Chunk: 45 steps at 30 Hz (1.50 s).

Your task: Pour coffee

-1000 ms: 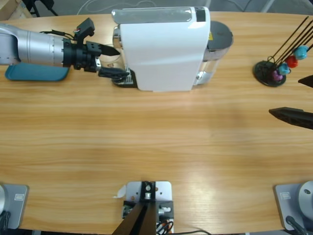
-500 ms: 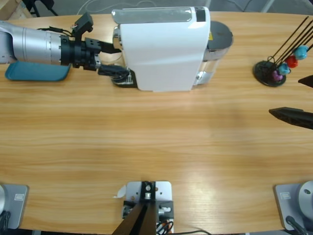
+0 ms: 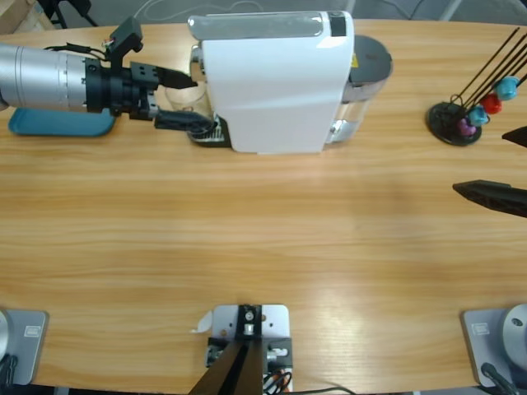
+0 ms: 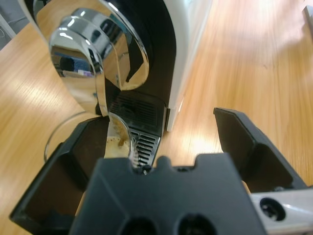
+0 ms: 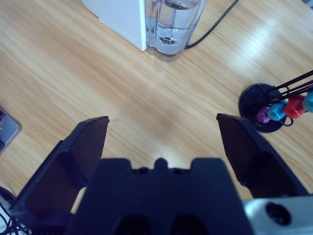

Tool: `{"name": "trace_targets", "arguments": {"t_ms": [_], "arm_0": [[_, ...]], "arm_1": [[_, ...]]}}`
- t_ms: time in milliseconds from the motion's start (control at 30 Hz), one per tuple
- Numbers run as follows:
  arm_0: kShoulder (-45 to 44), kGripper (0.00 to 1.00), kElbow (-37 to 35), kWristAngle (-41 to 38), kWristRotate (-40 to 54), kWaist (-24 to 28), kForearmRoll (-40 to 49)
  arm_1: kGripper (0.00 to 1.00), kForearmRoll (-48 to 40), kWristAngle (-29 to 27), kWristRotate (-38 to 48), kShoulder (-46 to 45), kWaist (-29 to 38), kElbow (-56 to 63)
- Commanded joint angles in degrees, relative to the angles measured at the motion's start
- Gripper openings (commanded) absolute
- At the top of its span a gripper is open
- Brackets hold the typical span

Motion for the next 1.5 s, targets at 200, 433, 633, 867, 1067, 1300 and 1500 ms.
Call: {"name": "trace_targets", "arguments": {"t_ms": [200,433,633,867,1067,1300,1500], "arm_0": [[-3.9,0.936,5.1,1.9,-0.9,3.6,-0.6],[-6.7,0.936,4.9,2.2,-3.1,7.0,-3.2],[-3.8,0.936,4.2,5.0,-3.4,7.9,-5.4],[1.6,0.936,2.7,3.8,-4.5,7.4,-10.2],[2.6,0.921,3.8,1.8,-4.6,7.1,-10.3],[4.3,0.918,4.6,-0.7,-4.6,6.0,-11.4],[5.5,0.918,4.8,-0.9,-4.5,5.9,-11.4]], "arm_1": [[1.000,-0.4,0.5,-0.5,0.0,-0.9,0.4],[1.000,-0.4,0.6,-0.5,0.1,-0.9,0.3],[1.000,-0.4,0.6,-0.5,0.5,-0.9,0.2],[1.000,-0.2,0.5,-0.5,1.4,-0.9,0.0],[1.000,-0.1,0.6,-0.5,2.4,-0.9,-0.3],[1.000,0.0,0.6,-0.5,2.6,-0.9,-0.5],[1.000,0.0,0.6,-0.5,2.7,-0.9,-0.5]]}}
